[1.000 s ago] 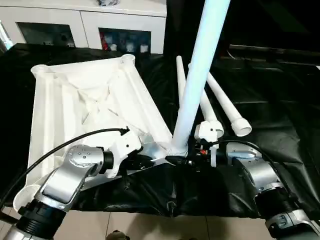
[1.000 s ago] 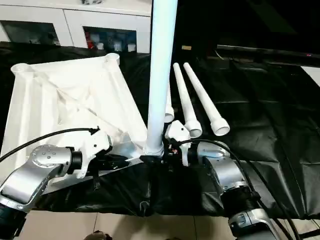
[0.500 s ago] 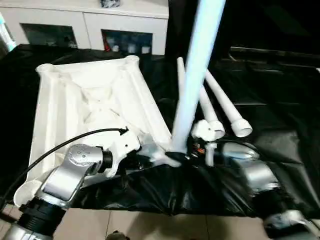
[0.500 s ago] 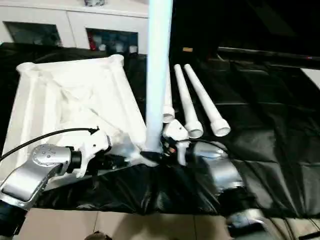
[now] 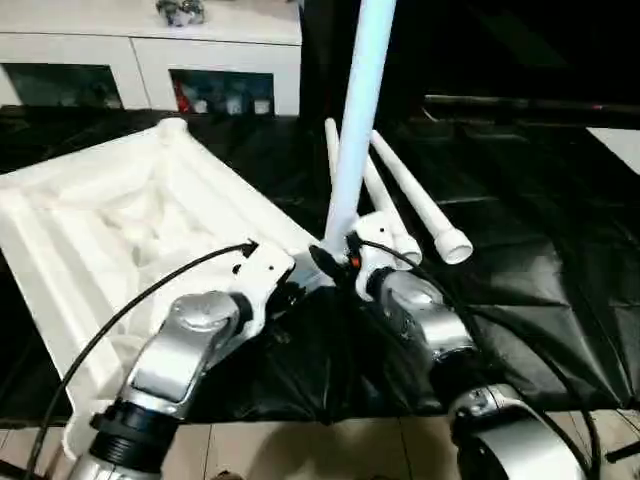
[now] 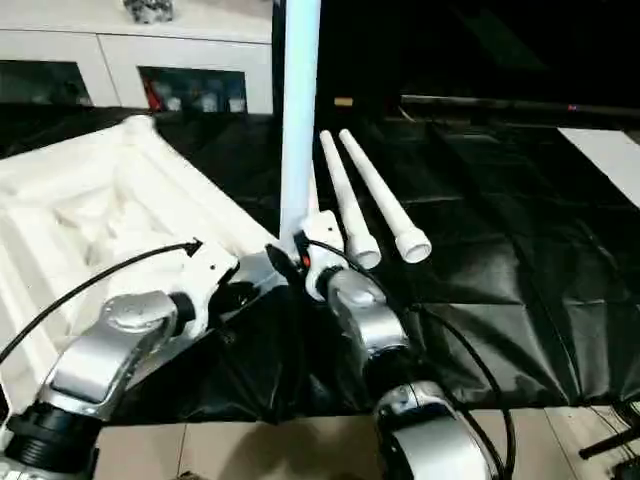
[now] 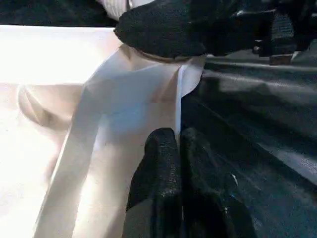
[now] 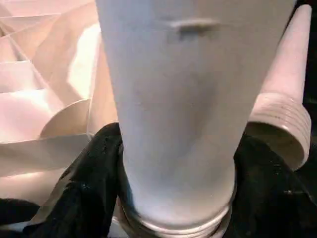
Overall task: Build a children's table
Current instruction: Rotate leg to tighten
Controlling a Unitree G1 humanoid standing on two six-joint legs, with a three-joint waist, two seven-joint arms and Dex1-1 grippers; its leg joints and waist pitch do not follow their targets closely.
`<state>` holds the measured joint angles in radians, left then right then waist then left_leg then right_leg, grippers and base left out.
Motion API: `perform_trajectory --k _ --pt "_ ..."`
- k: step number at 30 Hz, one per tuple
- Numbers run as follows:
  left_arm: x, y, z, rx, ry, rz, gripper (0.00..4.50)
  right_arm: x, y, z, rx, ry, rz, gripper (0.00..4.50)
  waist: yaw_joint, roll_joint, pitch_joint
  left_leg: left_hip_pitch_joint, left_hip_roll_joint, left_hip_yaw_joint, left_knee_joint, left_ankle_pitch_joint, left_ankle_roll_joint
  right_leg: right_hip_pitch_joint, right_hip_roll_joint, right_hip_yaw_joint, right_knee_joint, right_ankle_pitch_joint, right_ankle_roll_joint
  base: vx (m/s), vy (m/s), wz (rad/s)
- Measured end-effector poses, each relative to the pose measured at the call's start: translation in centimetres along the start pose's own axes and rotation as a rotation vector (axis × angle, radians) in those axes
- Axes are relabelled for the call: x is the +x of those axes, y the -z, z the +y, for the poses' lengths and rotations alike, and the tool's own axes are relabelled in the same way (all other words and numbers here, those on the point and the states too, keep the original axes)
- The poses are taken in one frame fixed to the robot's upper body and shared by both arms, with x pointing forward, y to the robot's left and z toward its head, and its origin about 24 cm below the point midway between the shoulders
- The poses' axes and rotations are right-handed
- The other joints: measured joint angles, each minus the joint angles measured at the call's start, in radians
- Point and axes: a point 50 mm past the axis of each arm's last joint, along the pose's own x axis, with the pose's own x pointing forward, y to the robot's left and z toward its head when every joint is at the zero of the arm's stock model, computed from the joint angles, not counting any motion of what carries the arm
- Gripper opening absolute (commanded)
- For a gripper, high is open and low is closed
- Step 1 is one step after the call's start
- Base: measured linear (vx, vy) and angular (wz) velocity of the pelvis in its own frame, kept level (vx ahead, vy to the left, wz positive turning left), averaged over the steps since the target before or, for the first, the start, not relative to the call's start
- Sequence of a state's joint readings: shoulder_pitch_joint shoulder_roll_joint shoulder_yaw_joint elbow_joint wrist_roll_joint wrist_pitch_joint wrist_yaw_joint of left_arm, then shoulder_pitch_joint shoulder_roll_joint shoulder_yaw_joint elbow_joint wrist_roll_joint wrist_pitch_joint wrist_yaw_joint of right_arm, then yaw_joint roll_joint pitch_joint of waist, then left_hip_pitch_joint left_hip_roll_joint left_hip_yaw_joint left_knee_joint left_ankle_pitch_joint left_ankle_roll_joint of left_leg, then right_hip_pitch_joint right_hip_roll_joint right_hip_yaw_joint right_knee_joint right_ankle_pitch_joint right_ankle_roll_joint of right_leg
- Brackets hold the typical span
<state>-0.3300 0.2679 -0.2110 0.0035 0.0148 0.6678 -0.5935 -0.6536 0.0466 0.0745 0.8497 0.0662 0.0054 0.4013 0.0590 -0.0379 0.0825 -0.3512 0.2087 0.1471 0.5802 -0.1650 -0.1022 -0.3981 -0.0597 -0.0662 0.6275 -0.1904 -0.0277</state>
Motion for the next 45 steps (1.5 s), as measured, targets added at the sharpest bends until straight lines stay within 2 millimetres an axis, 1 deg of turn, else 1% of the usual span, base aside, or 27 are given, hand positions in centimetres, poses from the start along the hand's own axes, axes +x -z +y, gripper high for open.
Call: perform_trajectory --k 1,2,3,5,7,8,12,14,16,19,21,25,31,36,38,41,43,45 --pt "0.0 0.0 0.0 0.001 -0.001 -0.001 0.00 0.0 0.0 0.0 0.000 -0.001 -0.003 3.28 0.000 0.000 0.000 0.000 0.000 0.000 0.000 0.000 0.000 0.000 0.000 0.000 0.000 0.000 0.000 0.000 0.000 0.00" --pt "0.0 -0.1 0.0 0.001 -0.001 -0.002 0.00 0.0 0.0 -0.1 0.004 -0.005 -0.006 3.28 0.000 0.000 0.000 0.000 0.000 0.000 0.000 0.000 0.000 0.000 0.000 0.000 0.000 0.000 0.000 0.000 0.000 0.00" --pt "0.0 -0.1 -0.1 0.004 0.000 -0.003 0.00 0.0 -0.1 -0.1 0.014 -0.014 -0.013 3.44 0.001 0.000 0.000 -0.001 0.000 0.001 0.000 0.000 0.000 0.000 0.000 0.000 0.000 0.001 0.000 0.000 0.000 0.00" --pt "-0.1 -0.1 0.0 0.017 0.005 -0.004 0.00 0.0 -0.1 -0.1 0.034 -0.033 -0.025 3.51 0.001 0.000 0.000 -0.001 0.000 0.001 -0.001 0.000 0.000 0.000 0.000 0.000 0.000 0.001 0.000 0.000 0.000 0.00" --pt "-0.2 -0.1 0.0 0.039 0.019 -0.006 0.00 -0.1 -0.2 -0.1 0.033 -0.049 -0.035 3.75 0.001 0.000 0.000 -0.001 0.000 0.002 -0.003 0.000 0.000 -0.001 0.000 0.000 0.000 0.001 -0.001 0.000 0.000 0.00" --pt "-0.3 -0.1 0.1 0.058 0.030 -0.008 0.00 -0.2 -0.3 -0.2 0.027 -0.066 -0.038 3.81 0.001 0.000 0.000 -0.001 0.000 0.002 -0.003 0.000 0.000 -0.002 0.000 -0.001 0.000 0.001 -0.001 0.000 0.000 0.00" --pt "-0.7 -0.1 0.2 0.099 0.076 -0.017 0.00 -0.9 0.0 -0.5 0.005 -0.132 -0.040 3.81 0.006 0.001 0.000 -0.004 0.001 0.003 -0.005 0.000 0.000 -0.005 0.001 -0.001 0.000 0.004 -0.005 0.000 0.000 0.00" --pt "-1.0 0.1 0.3 0.124 0.131 -0.018 0.00 -1.9 0.3 -1.1 -0.048 -0.197 -0.026 3.81 0.016 0.002 0.001 -0.006 0.001 0.003 -0.005 0.000 0.000 -0.005 0.001 -0.002 -0.001 0.003 -0.004 0.000 0.000 0.00" --pt "-1.4 0.3 0.5 0.149 0.184 -0.014 0.00 -3.0 0.5 -1.5 -0.090 -0.271 -0.014 3.81 0.030 0.003 0.001 -0.007 0.001 0.004 -0.005 0.000 0.000 -0.005 0.001 -0.001 -0.002 0.003 -0.004 0.000 0.000 0.00" --pt "-1.9 0.5 0.6 0.171 0.243 -0.009 0.00 -4.0 0.7 -1.8 -0.128 -0.350 0.001 3.81 0.037 0.004 0.002 -0.008 0.001 0.004 -0.005 0.000 0.000 -0.005 0.000 -0.001 -0.004 0.003 -0.004 0.000 0.000 0.00" --pt "-2.2 0.7 0.6 0.196 0.309 -0.006 0.00 -5.3 0.9 -2.2 -0.153 -0.422 0.021 3.81 0.045 0.005 0.002 -0.008 0.000 0.005 -0.005 0.000 0.000 -0.004 0.000 0.000 -0.005 0.003 -0.004 0.000 0.000 0.00" --pt "-2.6 1.0 0.6 0.218 0.410 0.002 0.00 -7.2 0.9 -2.8 -0.214 -0.526 0.068 3.81 0.055 0.006 0.002 -0.008 0.001 0.005 -0.005 0.000 0.000 -0.003 0.000 0.000 -0.006 0.003 -0.004 0.000 0.000 0.00" --pt "-2.7 1.2 0.9 0.262 0.522 0.029 0.00 -8.3 0.9 -2.3 -0.264 -0.636 0.109 3.81 0.055 0.012 0.000 -0.006 0.001 0.005 -0.006 0.000 0.000 -0.002 0.000 0.000 -0.006 0.003 -0.004 0.000 0.000 0.00" --pt "-2.6 1.4 1.2 0.282 0.562 0.034 0.00 -8.7 1.1 -2.1 -0.273 -0.661 0.125 3.81 0.054 0.018 -0.005 -0.005 0.000 0.005 -0.006 0.000 0.000 -0.001 0.000 0.001 -0.006 0.000 0.001 0.000 0.000 0.00" --pt "-2.6 1.5 1.4 0.285 0.569 0.033 0.00 -8.7 1.1 -2.1 -0.273 -0.663 0.127 3.55 0.054 0.019 -0.006 -0.005 0.000 0.005 -0.007 0.000 0.000 -0.001 0.000 0.000 -0.005 0.000 0.001 0.000 0.000 0.00" --pt "-2.6 1.7 1.5 0.292 0.580 0.031 0.00 -8.7 1.1 -2.0 -0.269 -0.665 0.133 3.43 0.055 0.020 -0.007 -0.004 0.000 0.005 -0.008 0.000 0.000 -0.001 0.000 0.000 -0.005 0.000 0.001 0.000 0.000 0.00" --pt "-2.7 1.7 1.6 0.300 0.583 0.030 0.00 -8.6 1.1 -1.9 -0.268 -0.670 0.135 3.16 0.054 0.019 -0.007 -0.004 0.000 0.006 -0.009 0.000 0.000 -0.001 0.000 0.000 -0.005 0.000 0.001 0.000 0.000 0.00" --pt "-2.8 1.8 1.7 0.302 0.588 0.028 0.00 -8.5 1.2 -1.8 -0.264 -0.672 0.136 3.03 0.054 0.019 -0.007 -0.003 0.000 0.006 -0.010 0.000 0.000 -0.001 0.000 0.001 -0.006 0.000 0.002 0.000 0.000 0.00"
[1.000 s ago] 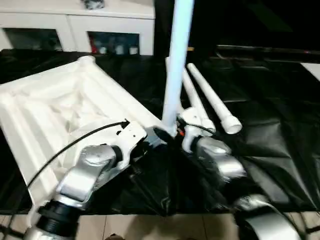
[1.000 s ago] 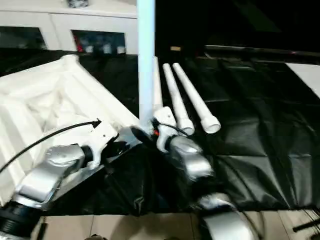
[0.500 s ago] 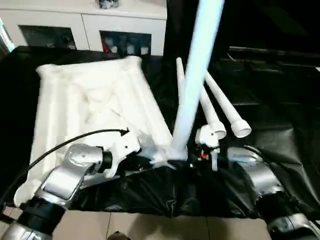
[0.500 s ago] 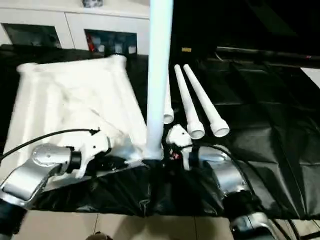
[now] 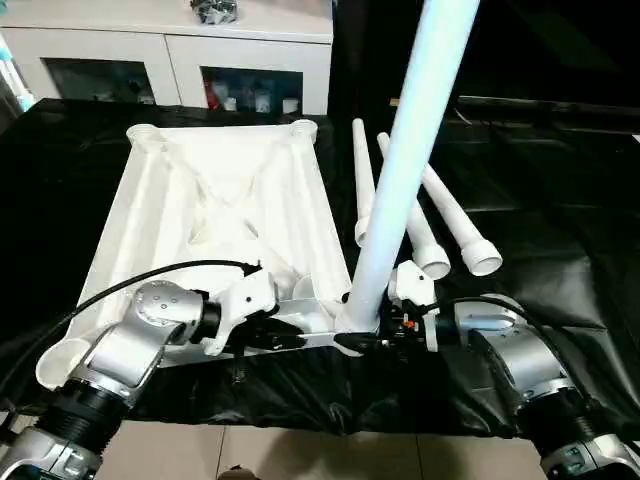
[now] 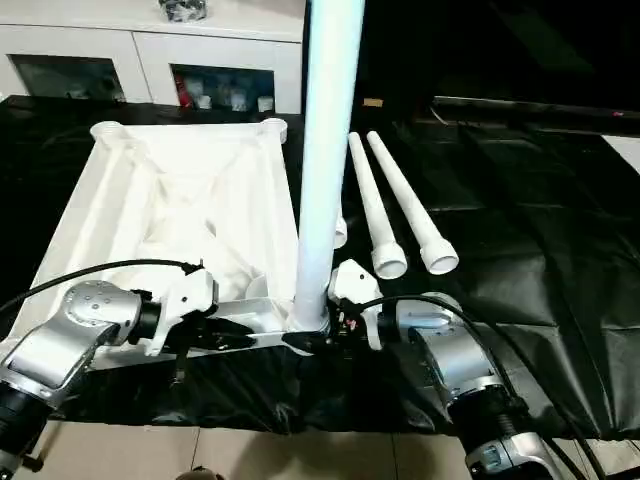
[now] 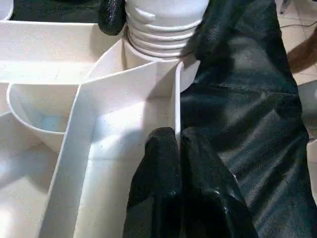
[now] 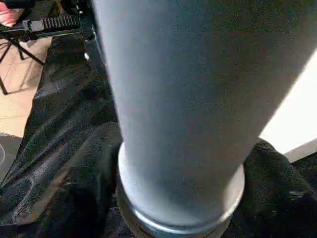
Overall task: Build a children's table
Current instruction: Rotate leg to tighten
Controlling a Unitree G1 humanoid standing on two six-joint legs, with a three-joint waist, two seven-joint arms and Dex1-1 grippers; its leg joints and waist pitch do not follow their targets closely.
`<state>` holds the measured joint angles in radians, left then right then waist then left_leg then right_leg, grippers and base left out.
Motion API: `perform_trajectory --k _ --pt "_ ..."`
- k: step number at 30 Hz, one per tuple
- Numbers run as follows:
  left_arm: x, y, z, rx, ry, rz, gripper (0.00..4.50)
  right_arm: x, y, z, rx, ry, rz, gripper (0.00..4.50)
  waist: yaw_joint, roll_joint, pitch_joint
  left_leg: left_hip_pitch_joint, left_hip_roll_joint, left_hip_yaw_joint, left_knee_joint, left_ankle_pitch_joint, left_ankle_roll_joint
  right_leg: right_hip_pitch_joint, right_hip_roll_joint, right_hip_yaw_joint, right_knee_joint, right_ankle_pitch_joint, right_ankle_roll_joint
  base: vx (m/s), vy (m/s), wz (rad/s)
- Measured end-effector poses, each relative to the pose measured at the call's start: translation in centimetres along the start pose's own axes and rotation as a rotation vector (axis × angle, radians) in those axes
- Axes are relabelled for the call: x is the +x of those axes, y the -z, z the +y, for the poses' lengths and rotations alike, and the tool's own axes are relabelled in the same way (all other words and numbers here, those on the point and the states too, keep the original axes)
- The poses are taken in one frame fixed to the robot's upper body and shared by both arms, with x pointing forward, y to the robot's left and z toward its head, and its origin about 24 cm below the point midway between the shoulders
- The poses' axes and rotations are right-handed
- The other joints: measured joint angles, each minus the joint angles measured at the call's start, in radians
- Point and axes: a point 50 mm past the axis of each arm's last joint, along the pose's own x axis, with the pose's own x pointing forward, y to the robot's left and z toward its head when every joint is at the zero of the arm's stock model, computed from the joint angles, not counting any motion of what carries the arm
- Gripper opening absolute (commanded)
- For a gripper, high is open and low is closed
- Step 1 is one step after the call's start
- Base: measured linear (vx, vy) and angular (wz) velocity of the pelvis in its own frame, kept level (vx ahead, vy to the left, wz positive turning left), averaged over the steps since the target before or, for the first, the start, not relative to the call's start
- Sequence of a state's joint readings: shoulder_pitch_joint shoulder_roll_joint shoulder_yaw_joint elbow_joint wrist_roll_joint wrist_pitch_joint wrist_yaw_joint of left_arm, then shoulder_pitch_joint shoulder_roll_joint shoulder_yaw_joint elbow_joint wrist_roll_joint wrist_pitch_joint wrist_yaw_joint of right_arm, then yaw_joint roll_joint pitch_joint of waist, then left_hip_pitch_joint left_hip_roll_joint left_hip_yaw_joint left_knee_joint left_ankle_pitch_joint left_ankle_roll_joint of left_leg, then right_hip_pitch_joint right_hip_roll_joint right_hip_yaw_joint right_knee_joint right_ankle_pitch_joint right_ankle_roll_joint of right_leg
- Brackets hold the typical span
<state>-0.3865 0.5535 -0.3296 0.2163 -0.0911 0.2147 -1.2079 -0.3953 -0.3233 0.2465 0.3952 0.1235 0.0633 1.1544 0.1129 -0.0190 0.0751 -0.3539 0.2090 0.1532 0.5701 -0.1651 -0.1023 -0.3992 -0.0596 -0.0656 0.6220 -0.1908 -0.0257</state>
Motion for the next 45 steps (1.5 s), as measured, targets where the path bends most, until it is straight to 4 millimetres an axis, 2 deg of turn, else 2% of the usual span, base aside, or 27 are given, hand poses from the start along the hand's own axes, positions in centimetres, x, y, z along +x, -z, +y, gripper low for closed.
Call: perform_trajectory --k 3,8,13,15,19,23,27,28,30,33,37,41,45 --pt "-0.1 0.1 0.0 0.000 0.001 0.000 0.00 0.3 -0.1 0.1 0.006 -0.006 -0.007 2.79 -0.001 -0.001 0.000 0.001 0.000 0.000 -0.001 0.000 0.000 0.000 0.000 0.000 0.000 0.000 0.000 0.000 0.000 0.00" --pt "-0.5 0.4 -0.1 -0.019 -0.017 -0.002 0.00 1.0 -0.1 0.2 0.028 0.004 -0.024 2.73 -0.005 -0.002 -0.002 0.003 0.000 0.001 -0.003 0.000 0.000 0.000 0.000 0.000 0.000 0.000 0.000 0.000 0.000 0.00" --pt "-1.0 0.9 0.4 -0.078 -0.195 0.005 0.00 3.7 -0.3 -0.9 0.084 0.207 -0.069 2.72 -0.036 -0.006 -0.004 0.005 0.000 -0.002 -0.006 0.000 0.000 0.000 0.000 -0.001 0.000 0.000 0.000 0.000 0.000 0.00" --pt "-0.6 0.8 0.5 -0.117 -0.286 -0.002 0.00 4.9 -0.5 -1.6 0.117 0.319 -0.081 2.72 -0.050 -0.005 -0.004 0.005 0.000 -0.007 -0.006 0.000 -0.001 0.001 0.000 -0.005 -0.006 0.000 0.000 0.000 0.000 0.00" --pt "0.5 -0.1 0.5 -0.232 -0.436 -0.015 0.00 6.4 -1.0 -2.6 0.198 0.484 -0.108 2.72 -0.064 -0.006 -0.004 0.005 -0.001 -0.008 -0.002 0.000 0.000 -0.001 0.000 -0.003 -0.012 0.000 -0.001 0.000 0.000 0.00" --pt "1.2 -0.6 0.3 -0.306 -0.523 -0.030 0.00 7.4 -1.5 -3.1 0.234 0.568 -0.119 2.72 -0.065 -0.008 -0.005 0.004 -0.002 -0.005 0.000 0.000 0.000 -0.002 0.000 0.000 -0.012 0.002 -0.004 0.000 0.000 0.00" --pt "1.3 -0.9 0.2 -0.324 -0.559 -0.030 0.00 8.0 -1.8 -3.4 0.237 0.592 -0.128 2.72 -0.060 -0.010 -0.006 0.004 -0.001 -0.003 -0.001 0.000 0.000 -0.002 0.000 -0.001 -0.010 0.008 -0.003 0.000 0.000 0.00" --pt "1.4 -0.9 0.2 -0.326 -0.561 -0.031 0.00 8.0 -1.8 -3.4 0.241 0.593 -0.131 3.28 -0.059 -0.011 -0.006 0.003 -0.001 -0.002 -0.002 0.000 0.000 -0.002 0.000 -0.001 -0.010 0.009 -0.002 0.000 0.000 0.00" --pt "1.4 -1.1 0.2 -0.332 -0.566 -0.029 0.00 8.0 -1.8 -3.5 0.255 0.592 -0.146 3.28 -0.056 -0.012 -0.007 0.003 -0.001 -0.002 -0.005 0.000 0.000 -0.002 0.001 -0.002 -0.010 0.009 -0.002 0.000 0.000 0.00" --pt "1.3 -1.3 0.1 -0.333 -0.567 -0.027 0.00 8.0 -1.8 -3.4 0.263 0.579 -0.161 3.67 -0.057 -0.011 -0.007 0.002 0.000 0.000 -0.008 0.000 -0.001 -0.004 0.001 -0.001 -0.011 0.010 -0.004 0.000 0.000 0.00" --pt "1.2 -1.4 0.0 -0.330 -0.566 -0.020 0.00 8.0 -1.9 -3.3 0.251 0.559 -0.171 3.67 -0.060 -0.011 -0.006 0.002 0.000 0.000 -0.007 -0.001 -0.001 -0.005 0.001 -0.001 -0.011 0.011 -0.004 0.000 0.000 0.00" --pt "1.3 -1.6 -0.1 -0.325 -0.559 -0.020 0.00 7.1 -1.6 -3.2 0.246 0.535 -0.194 3.67 -0.054 -0.011 -0.006 0.002 0.000 0.000 -0.007 -0.001 -0.001 -0.006 0.001 -0.001 -0.012 0.011 -0.004 0.000 0.000 0.00" --pt "2.0 -2.2 0.7 -0.350 -0.583 -0.020 0.00 4.5 -1.1 -3.0 0.208 0.534 -0.211 3.67 -0.044 -0.011 -0.005 -0.001 0.000 0.001 -0.005 -0.001 -0.001 -0.007 0.001 -0.001 -0.012 0.011 -0.004 0.000 0.000 0.00"
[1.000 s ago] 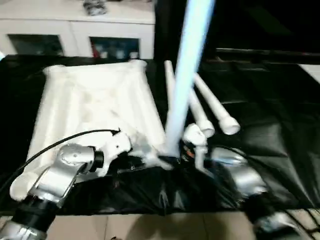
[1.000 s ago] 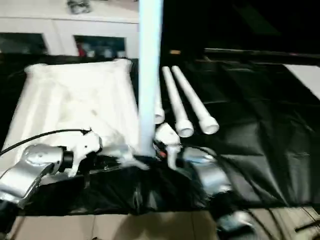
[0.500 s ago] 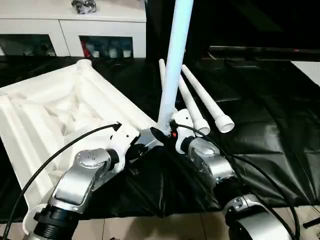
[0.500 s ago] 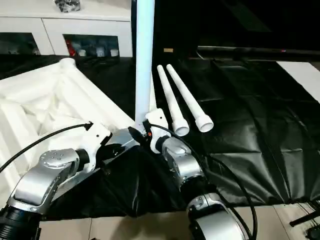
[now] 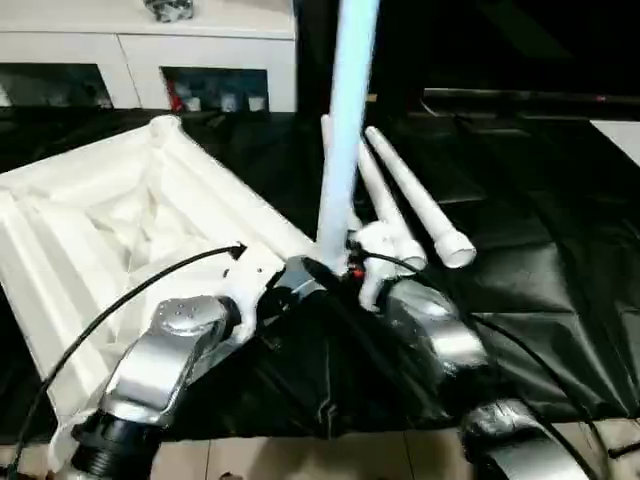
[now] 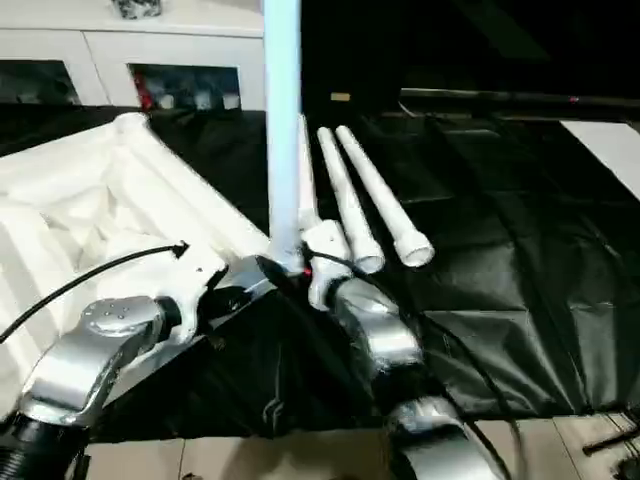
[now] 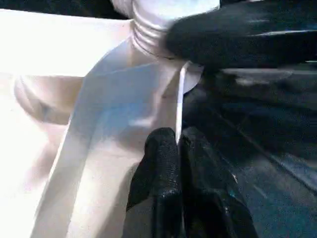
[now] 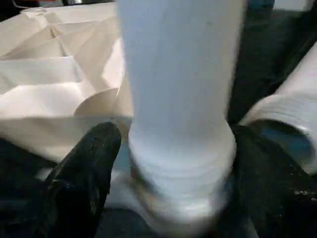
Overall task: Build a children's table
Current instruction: Rotate leg to tighten
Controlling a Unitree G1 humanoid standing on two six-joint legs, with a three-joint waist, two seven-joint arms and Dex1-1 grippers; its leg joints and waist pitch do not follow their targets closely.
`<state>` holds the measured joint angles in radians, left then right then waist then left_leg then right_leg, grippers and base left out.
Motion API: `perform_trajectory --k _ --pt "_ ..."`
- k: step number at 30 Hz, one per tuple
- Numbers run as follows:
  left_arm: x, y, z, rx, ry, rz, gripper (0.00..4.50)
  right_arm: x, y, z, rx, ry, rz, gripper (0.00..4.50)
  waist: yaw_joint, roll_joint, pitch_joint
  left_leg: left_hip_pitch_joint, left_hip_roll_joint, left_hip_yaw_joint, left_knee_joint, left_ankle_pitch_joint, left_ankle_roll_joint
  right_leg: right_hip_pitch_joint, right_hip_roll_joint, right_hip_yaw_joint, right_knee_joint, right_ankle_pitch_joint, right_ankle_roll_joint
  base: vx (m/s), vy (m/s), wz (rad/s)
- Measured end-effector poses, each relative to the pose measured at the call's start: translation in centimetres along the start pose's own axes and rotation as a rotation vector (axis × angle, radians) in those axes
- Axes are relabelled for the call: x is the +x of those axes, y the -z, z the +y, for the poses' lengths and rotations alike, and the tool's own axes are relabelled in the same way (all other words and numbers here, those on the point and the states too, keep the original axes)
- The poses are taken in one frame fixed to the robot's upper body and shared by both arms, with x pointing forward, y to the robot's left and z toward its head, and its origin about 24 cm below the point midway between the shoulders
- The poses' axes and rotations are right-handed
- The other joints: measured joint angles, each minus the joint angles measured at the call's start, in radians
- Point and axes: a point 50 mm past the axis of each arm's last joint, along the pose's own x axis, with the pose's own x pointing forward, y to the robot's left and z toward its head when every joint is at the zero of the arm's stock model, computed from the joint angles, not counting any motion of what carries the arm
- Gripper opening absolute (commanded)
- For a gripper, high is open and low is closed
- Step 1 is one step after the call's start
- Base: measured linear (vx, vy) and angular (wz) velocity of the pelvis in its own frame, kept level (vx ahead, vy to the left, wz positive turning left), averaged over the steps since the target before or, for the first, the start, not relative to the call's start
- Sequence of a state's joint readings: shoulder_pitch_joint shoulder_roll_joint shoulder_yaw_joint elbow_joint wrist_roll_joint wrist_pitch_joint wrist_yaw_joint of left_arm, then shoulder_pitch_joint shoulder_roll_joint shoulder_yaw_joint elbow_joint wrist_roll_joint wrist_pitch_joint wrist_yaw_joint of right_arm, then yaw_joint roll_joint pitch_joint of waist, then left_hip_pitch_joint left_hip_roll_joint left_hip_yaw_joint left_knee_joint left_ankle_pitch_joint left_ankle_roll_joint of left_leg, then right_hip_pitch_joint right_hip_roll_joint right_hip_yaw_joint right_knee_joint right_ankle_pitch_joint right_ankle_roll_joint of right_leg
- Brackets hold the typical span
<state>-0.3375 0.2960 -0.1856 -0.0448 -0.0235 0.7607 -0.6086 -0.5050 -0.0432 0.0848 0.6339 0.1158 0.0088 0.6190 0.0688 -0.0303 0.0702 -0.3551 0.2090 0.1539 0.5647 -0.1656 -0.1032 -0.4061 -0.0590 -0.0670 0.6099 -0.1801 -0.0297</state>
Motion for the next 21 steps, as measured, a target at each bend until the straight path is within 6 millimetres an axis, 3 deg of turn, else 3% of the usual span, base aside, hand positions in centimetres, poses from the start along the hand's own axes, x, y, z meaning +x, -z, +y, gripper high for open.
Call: perform_trajectory --k 4,7,11,20,21 --pt "0.7 -0.9 1.0 -0.008 -0.089 0.004 0.00 -1.4 -0.6 -0.1 -0.043 -0.022 -0.029 3.67 -0.012 0.002 0.001 -0.004 0.000 0.000 0.000 0.000 0.000 0.000 0.000 0.000 0.000 0.001 0.001 0.000 0.000 0.00" --pt "1.0 -1.3 1.0 -0.017 -0.110 0.001 0.00 -2.3 -0.9 -0.4 -0.061 -0.012 -0.037 3.67 -0.010 0.004 0.002 -0.004 0.000 0.000 0.000 0.000 0.000 -0.002 0.000 0.000 0.000 0.000 0.001 0.000 0.000 0.00" --pt "1.3 -1.8 1.1 -0.026 -0.141 -0.004 0.00 -2.8 -1.5 -0.2 -0.066 -0.014 -0.054 3.67 -0.010 0.004 0.002 -0.013 0.000 0.000 0.001 0.000 0.000 -0.010 0.001 -0.001 0.000 0.001 0.000 0.000 0.000 0.00" --pt "1.7 -2.5 1.3 -0.057 -0.237 -0.013 0.00 -3.1 -1.8 0.5 -0.062 -0.026 -0.059 3.67 -0.009 0.005 0.003 -0.014 0.000 -0.001 0.004 0.000 0.002 -0.012 0.001 -0.002 0.001 0.002 0.000 0.000 0.000 0.00" --pt "1.7 -2.5 1.3 -0.055 -0.242 -0.013 0.28 -3.0 -1.9 0.6 -0.064 -0.032 -0.057 3.70 -0.008 0.005 0.003 -0.014 0.000 -0.001 0.004 0.000 0.002 -0.012 0.001 -0.002 0.001 0.002 0.000 0.000 0.000 0.00"
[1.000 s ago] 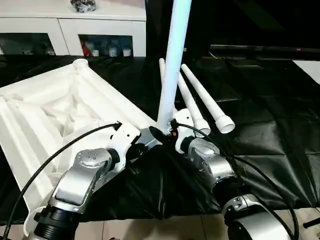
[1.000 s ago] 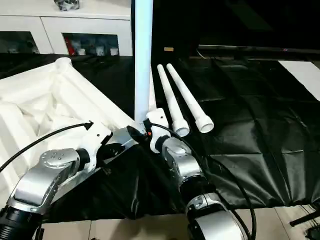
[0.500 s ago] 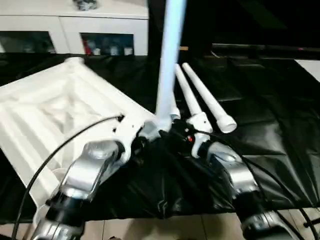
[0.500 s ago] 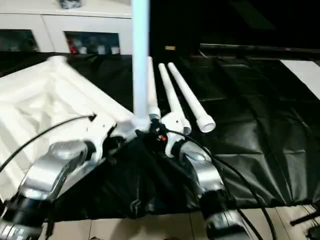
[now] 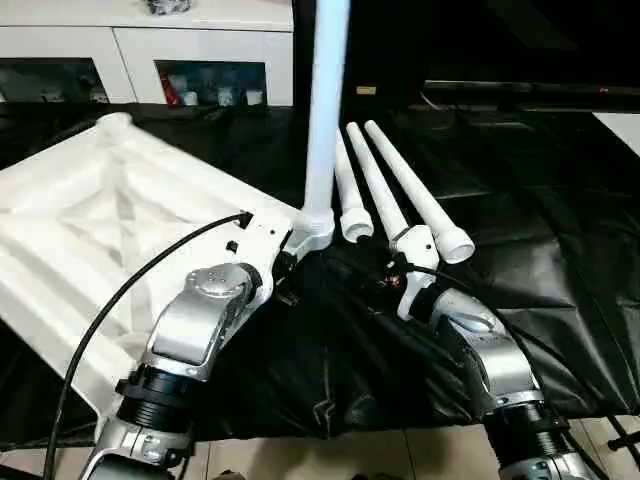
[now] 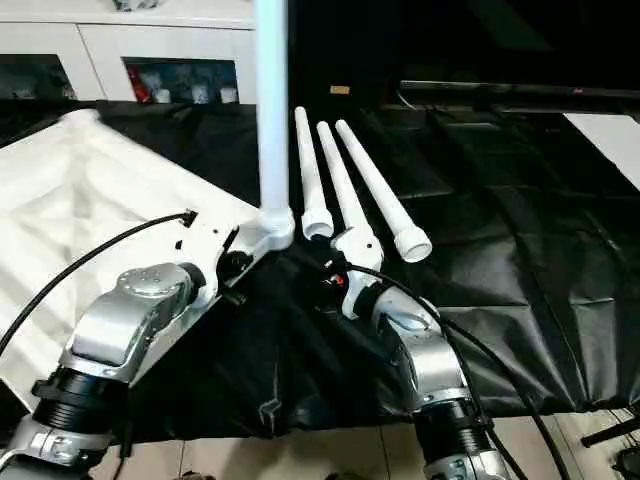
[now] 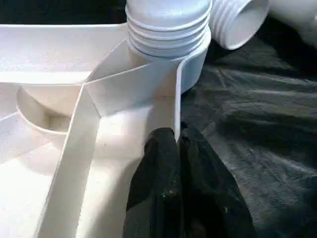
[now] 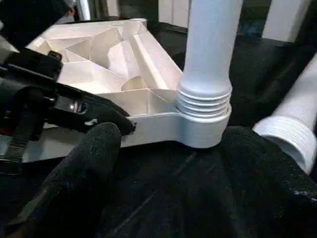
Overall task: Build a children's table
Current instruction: Rotate leg to tighten
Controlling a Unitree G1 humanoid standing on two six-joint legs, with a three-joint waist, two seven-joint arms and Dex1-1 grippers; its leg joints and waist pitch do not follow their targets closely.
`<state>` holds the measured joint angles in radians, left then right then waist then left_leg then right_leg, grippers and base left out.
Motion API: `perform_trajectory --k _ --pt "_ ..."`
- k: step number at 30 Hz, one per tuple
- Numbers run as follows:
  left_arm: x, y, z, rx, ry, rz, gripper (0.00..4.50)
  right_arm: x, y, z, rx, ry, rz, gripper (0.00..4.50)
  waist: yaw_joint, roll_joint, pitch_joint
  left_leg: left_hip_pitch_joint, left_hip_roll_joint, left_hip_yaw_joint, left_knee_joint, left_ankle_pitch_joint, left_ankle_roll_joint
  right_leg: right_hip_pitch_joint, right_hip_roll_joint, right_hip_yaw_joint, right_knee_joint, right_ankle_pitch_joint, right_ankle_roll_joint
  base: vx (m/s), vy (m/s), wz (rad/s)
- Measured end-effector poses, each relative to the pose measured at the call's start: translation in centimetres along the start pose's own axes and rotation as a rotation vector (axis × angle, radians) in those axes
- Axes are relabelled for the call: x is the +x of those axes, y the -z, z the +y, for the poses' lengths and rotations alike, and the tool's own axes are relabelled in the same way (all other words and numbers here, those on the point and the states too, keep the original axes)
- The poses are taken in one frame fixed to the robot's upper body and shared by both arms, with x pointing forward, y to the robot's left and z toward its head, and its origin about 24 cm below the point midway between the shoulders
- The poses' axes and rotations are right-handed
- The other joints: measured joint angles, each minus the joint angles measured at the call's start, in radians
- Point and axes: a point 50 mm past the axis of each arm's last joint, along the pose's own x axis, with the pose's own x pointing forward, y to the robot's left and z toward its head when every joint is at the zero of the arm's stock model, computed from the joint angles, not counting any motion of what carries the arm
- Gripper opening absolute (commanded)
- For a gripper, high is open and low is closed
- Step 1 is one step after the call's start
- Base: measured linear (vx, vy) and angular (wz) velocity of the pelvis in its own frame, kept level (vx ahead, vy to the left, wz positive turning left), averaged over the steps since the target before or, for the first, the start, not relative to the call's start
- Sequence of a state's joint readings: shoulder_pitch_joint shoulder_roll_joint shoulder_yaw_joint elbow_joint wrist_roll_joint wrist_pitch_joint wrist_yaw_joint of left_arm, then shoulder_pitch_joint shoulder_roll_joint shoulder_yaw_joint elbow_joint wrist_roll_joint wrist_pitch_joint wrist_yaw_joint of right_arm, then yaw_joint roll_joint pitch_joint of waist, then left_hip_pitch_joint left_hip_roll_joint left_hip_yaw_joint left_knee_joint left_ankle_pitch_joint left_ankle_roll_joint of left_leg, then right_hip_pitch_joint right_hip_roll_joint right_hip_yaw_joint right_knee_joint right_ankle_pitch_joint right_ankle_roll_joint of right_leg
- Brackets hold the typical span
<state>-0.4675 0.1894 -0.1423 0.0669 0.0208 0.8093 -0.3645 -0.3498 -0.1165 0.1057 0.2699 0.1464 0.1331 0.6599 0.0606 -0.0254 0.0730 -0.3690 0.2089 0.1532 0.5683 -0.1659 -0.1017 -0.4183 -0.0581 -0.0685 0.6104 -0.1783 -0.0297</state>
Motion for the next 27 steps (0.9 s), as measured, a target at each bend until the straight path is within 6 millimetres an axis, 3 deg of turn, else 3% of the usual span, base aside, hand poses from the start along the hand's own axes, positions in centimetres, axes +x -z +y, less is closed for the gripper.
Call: perform_trajectory --k 3,6,14,17,19,22,27 --pt "-0.1 -0.1 0.3 -0.005 -0.013 -0.008 0.60 0.1 0.0 0.3 0.003 -0.010 0.007 3.71 0.004 0.000 0.000 -0.001 0.000 0.000 0.001 0.000 0.000 0.000 0.000 0.000 0.000 0.000 0.000 0.000 0.000 0.00" --pt "-0.4 -1.3 0.9 0.007 -0.033 -0.075 0.76 0.1 0.0 0.4 0.007 -0.010 0.013 3.71 0.012 0.000 0.000 0.001 0.000 -0.001 0.001 0.000 0.000 0.002 0.000 0.000 0.000 0.000 0.000 0.000 0.000 0.00" --pt "-1.6 -3.0 3.5 0.001 -0.144 -0.159 0.76 0.3 0.5 0.6 -0.025 -0.003 0.066 3.71 0.027 0.000 0.000 0.002 0.000 -0.001 0.002 0.000 0.000 0.003 0.000 0.000 0.000 0.002 0.001 0.000 0.000 0.00" --pt "-3.0 -3.3 6.3 0.024 -0.250 -0.160 0.76 0.6 1.0 0.8 -0.035 -0.009 0.112 3.71 0.023 0.001 0.000 0.002 0.000 -0.001 0.002 0.000 0.000 0.003 0.000 0.000 0.001 0.002 0.001 0.000 0.000 0.00" --pt "-4.9 -3.2 9.6 0.076 -0.402 -0.131 0.76 0.9 1.5 0.8 -0.044 -0.008 0.152 3.71 0.017 0.001 0.000 0.002 0.000 -0.001 0.002 0.000 -0.001 0.003 0.001 0.000 0.001 0.002 0.001 0.000 0.000 0.00" --pt "-7.2 -2.7 12.9 0.129 -0.572 -0.081 0.76 1.2 2.0 0.6 -0.044 0.008 0.195 3.71 0.021 0.002 0.000 0.002 0.000 -0.002 0.002 0.000 -0.001 0.003 0.001 0.000 0.000 0.002 0.001 0.000 0.000 0.00" --pt "-10.8 0.5 17.4 0.188 -0.766 0.097 0.76 2.5 1.7 0.7 -0.039 0.021 0.203 3.71 0.025 0.001 0.000 0.002 0.000 -0.002 0.002 0.000 -0.001 0.003 0.000 0.000 0.000 0.002 0.001 0.000 0.000 0.00"
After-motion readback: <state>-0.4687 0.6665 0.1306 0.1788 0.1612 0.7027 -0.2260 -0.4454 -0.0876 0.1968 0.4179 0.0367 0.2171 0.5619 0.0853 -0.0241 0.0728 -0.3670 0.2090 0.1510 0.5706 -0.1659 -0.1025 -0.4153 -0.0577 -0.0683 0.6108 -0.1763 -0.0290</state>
